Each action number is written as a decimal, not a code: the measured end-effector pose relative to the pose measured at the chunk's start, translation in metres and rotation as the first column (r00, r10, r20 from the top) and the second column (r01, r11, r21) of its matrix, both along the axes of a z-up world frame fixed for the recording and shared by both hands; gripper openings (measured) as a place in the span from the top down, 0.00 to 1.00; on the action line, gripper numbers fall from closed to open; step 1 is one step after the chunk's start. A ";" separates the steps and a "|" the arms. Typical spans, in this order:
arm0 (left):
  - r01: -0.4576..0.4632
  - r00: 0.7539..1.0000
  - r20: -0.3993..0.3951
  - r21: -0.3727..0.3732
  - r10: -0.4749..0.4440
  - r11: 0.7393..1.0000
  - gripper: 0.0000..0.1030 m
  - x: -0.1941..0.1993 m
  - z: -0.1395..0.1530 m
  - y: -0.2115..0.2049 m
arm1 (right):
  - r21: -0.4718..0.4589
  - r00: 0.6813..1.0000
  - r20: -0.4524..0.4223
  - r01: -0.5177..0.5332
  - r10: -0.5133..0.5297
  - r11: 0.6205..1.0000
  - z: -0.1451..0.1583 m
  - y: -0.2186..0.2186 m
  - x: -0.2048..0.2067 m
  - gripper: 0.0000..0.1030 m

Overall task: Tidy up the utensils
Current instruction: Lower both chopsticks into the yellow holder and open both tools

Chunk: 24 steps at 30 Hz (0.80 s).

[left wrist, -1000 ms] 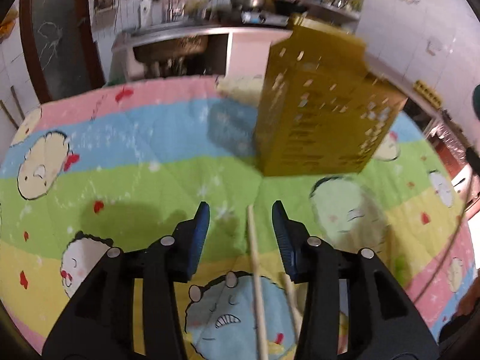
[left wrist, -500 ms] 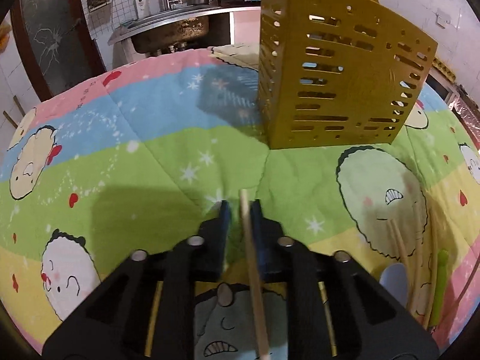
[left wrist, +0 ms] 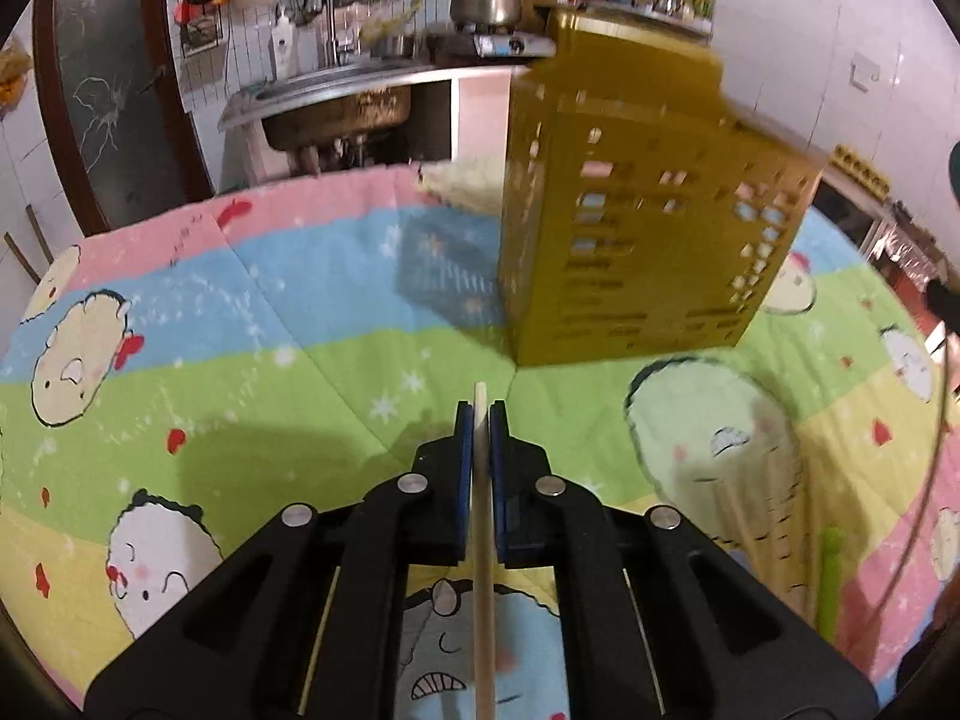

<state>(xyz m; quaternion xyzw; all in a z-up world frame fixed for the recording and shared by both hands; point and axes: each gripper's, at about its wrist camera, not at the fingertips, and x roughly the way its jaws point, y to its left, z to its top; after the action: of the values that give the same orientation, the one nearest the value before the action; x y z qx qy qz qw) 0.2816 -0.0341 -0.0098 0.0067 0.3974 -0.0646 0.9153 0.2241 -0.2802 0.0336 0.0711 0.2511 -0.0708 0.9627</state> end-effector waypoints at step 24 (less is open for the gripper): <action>0.026 0.923 0.386 -0.082 0.008 0.996 0.96 -0.070 0.099 0.015 | -0.067 0.981 0.195 -0.002 0.015 0.998 0.049 0.018 -0.044 0.94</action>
<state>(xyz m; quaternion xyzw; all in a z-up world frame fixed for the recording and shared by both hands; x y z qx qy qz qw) 0.2113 -0.0190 0.0888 -0.0181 0.2065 -0.0832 0.9747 0.1802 -0.2625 0.0823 0.0447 0.1530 -0.0675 0.9849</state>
